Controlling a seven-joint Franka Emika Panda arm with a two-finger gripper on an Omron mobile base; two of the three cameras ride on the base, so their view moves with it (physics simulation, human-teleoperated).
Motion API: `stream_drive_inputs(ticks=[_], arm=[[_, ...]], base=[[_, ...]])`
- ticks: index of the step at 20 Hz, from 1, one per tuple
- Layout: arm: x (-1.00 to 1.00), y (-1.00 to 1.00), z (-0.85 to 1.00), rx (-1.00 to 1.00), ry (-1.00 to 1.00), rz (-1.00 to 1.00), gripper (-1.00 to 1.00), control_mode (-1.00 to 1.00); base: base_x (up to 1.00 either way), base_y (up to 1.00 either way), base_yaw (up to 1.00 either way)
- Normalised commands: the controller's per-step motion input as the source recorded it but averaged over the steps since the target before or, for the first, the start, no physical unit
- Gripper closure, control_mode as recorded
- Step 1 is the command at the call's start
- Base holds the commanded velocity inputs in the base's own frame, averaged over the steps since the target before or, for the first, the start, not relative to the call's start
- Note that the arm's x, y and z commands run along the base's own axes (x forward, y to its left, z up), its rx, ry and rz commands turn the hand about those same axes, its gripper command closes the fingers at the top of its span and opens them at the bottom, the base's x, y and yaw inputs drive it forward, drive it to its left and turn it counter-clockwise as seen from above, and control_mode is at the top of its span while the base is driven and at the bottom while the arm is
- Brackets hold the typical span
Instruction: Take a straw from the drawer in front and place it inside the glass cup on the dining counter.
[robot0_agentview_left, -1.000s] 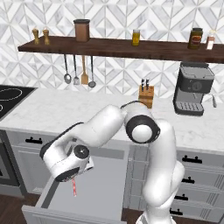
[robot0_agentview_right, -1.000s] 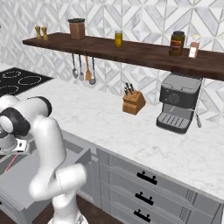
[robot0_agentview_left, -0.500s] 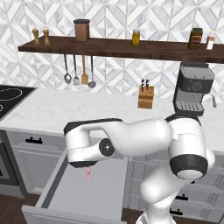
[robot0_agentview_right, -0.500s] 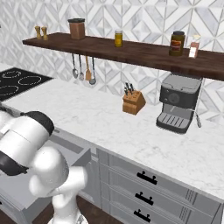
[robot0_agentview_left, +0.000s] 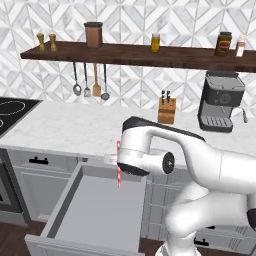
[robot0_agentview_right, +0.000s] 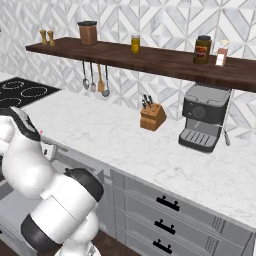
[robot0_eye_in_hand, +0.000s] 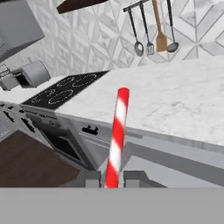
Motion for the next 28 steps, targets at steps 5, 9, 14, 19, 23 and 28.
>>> stream_drive_inputs(ticks=[5, 9, 14, 19, 23, 28], arm=[[0.0, -0.39, 0.55, 0.15, -0.23, 0.14, 1.0, -1.0], [-0.13, 0.07, 0.1, -0.06, -0.43, 0.19, 1.0, -1.0], [-0.1, 0.42, 0.0, -0.11, -0.65, 0.12, 1.0, -1.0], [0.0, 0.36, 0.04, -0.11, -0.76, 0.05, 1.0, -1.0], [0.0, 0.2, 0.07, -0.09, -0.8, 0.0, 1.0, -1.0], [0.01, 0.26, 0.07, -0.39, -0.64, 0.06, 1.0, -1.0]], base=[[0.0, 0.0, 0.0], [0.0, 0.0, 0.0], [0.0, 0.0, 0.0], [0.0, 0.0, 0.0], [0.0, 0.0, 0.0], [0.0, 0.0, 0.0]])
